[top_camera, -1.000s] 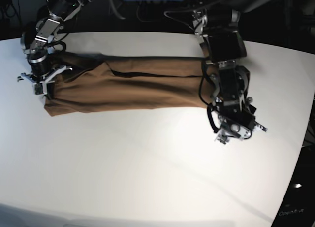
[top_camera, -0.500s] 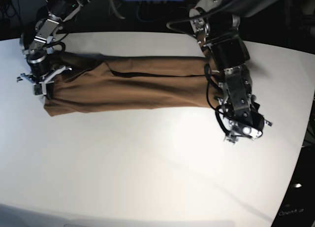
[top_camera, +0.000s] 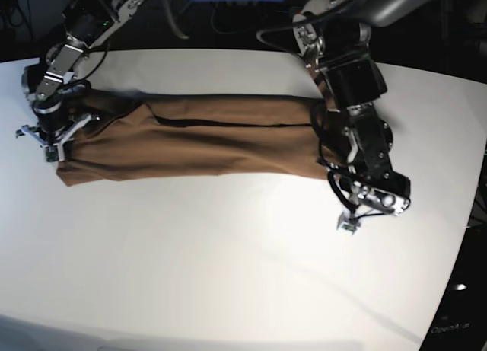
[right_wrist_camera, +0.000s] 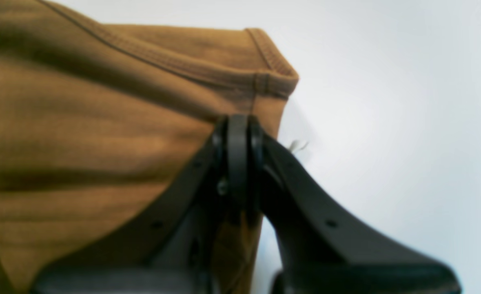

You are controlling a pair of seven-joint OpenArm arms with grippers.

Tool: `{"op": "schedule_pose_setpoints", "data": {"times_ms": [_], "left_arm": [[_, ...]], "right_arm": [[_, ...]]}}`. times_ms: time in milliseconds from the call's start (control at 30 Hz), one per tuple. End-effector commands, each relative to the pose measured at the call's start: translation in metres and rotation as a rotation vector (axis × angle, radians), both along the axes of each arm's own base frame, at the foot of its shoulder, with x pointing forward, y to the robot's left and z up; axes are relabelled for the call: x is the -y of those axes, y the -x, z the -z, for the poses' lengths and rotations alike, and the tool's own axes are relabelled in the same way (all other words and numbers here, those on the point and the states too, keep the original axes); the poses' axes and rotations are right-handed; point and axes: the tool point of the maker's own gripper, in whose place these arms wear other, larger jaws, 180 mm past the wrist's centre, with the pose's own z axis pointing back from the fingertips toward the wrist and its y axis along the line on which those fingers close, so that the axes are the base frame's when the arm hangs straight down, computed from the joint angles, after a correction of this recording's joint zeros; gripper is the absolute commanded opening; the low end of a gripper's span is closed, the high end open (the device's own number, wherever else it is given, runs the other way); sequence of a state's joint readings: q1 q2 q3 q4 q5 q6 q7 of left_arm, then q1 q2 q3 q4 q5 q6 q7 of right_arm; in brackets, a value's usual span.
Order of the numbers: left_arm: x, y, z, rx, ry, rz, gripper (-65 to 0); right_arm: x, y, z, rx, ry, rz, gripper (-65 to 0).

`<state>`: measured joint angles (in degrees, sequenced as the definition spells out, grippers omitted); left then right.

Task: Fold the T-shirt properly
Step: 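Carry the held end toward the right gripper with the left gripper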

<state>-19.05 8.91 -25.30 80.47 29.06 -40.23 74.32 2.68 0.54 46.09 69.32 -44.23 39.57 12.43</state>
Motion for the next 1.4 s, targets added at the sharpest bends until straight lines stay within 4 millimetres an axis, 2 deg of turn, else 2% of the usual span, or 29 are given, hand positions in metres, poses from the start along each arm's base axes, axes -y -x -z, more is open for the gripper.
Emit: {"op": "schedule_pose_setpoints", "data": {"times_ms": [0,67,167,333,433,667,900,1267,1367], "left_arm": [[0.002,-0.016,-0.015,0.059,0.010,-0.001,-62.7],[0.006,-0.017,-0.017,0.068,0.034,0.000,-62.7],[0.002,-0.013,-0.030,0.068,0.030,-0.024,-62.7],[-0.002,-0.021,-0.064,0.196,0.042,-0.044,-62.8],[-0.008,-0.014,-0.075,0.233,0.002,-0.048,-62.8],[0.007,0.003,-0.066,0.163,-0.159,0.080,-62.8],[0.014,0.002,-0.062,0.151,-0.156,0.106,-62.8],[0.096,-0.005,-0.063,0.213,0.036,0.326,-62.8],[0.109,0.001,-0.061,0.209,0.042,0.371,-62.8]], "right_arm": [[0.009,0.018,0.017,-0.132,0.038,0.009,-64.7],[0.009,0.018,0.017,-0.132,0.038,0.009,-64.7],[0.009,0.020,0.018,-0.136,0.038,0.010,-64.7],[0.009,0.019,0.018,-0.134,0.038,0.007,-64.7],[0.008,0.019,0.018,-0.134,0.037,0.007,-64.7],[0.006,0.021,0.020,-0.140,0.033,0.007,-64.7],[0.003,0.024,0.023,-0.144,0.026,0.005,-64.7],[0.003,0.024,0.023,-0.146,0.027,0.005,-64.7],[0.004,0.027,0.024,-0.151,0.027,0.008,-64.7]]}}
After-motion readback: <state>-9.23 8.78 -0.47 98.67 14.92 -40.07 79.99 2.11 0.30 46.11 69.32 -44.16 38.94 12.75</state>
